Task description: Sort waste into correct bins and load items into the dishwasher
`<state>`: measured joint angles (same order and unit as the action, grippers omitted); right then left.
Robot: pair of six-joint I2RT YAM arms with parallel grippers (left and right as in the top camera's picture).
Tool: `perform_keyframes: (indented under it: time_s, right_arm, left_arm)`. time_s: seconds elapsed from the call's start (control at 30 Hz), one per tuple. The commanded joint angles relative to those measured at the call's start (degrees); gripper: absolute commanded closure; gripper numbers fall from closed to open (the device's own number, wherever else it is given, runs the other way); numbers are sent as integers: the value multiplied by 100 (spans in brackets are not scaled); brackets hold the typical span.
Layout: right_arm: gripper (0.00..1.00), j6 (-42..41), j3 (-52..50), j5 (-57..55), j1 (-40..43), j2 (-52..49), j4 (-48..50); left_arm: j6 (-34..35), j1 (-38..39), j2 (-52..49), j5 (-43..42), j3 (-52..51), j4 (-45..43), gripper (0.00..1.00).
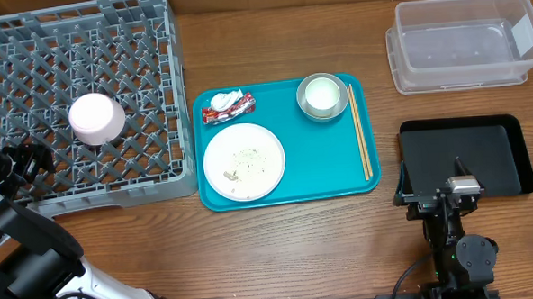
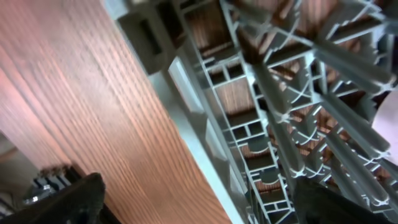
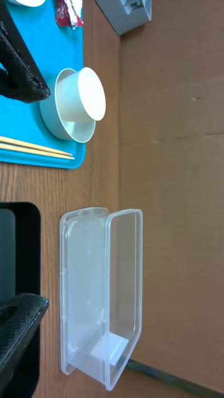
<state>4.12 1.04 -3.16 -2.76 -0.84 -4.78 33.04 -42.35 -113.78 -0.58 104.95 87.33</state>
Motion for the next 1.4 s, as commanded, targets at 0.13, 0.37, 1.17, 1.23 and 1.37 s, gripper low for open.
perform_keyframes:
  time_s: [0.13,0.37,1.17,1.23,1.37]
  right_arm:
    - [0,22,-57,31,-39,68,17]
    - [0,22,-57,31,-39,68,17]
    - [0,22,-57,31,-39,68,17]
    - [0,22,-57,31,-39,68,17]
    - [0,22,-57,31,-39,68,17]
  left_arm:
    - [310,-4,-15,63,-1078,-636,5]
    - [455,-11,-13,-90,-1882,-1631,29]
    - [168,-4,-9,527,-1403,-1886,89]
    - [170,-4,-9,525,-1403,-1884,89]
    - [177,-4,-9,522,-1403,-1849,95]
